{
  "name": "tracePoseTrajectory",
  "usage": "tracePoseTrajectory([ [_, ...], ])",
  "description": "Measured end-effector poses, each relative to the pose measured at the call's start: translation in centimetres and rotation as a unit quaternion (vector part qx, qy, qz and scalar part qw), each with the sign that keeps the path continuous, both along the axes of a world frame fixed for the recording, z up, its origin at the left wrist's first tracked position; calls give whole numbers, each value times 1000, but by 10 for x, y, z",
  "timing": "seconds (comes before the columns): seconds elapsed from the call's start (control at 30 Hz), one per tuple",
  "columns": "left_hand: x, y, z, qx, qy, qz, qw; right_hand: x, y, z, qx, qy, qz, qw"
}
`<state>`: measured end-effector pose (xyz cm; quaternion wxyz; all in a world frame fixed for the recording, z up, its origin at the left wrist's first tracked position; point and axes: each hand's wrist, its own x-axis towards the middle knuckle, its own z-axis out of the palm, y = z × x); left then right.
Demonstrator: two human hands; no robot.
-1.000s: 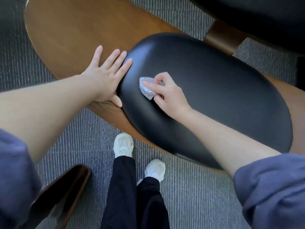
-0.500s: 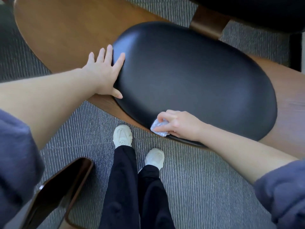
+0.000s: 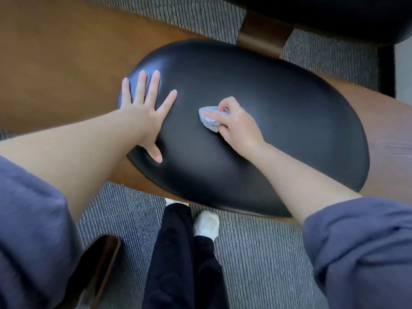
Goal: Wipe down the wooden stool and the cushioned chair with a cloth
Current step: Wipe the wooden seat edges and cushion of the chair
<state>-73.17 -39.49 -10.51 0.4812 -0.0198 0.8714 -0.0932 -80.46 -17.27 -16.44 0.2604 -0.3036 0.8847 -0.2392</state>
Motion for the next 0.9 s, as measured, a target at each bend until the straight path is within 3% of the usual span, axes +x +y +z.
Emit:
tracePoseTrajectory([
  [0.1,-7,2,0,-4,-40,25,999,-34,-15,-8,0,-58,-135,989],
  [0.23,-13,3,-2,-6,-77,51,996,-77,-27,-16,20,-45,-227,973],
  [0.4,-14,2,-2,3,-91,61,994,-123,-39,-28,-6,-70,-395,916],
  [0.5,-14,1,-4,3,-96,62,993,-144,-44,-34,50,-26,-411,910],
  [0.6,-14,2,-6,-1,-100,61,993,-156,-49,-38,68,-38,-439,895],
  [0.7,-15,3,-3,-5,-103,62,993,-150,-53,-30,7,-93,-460,883],
  [0.9,-15,5,4,-14,-99,62,993,-81,-36,-9,-17,-114,-272,955],
])
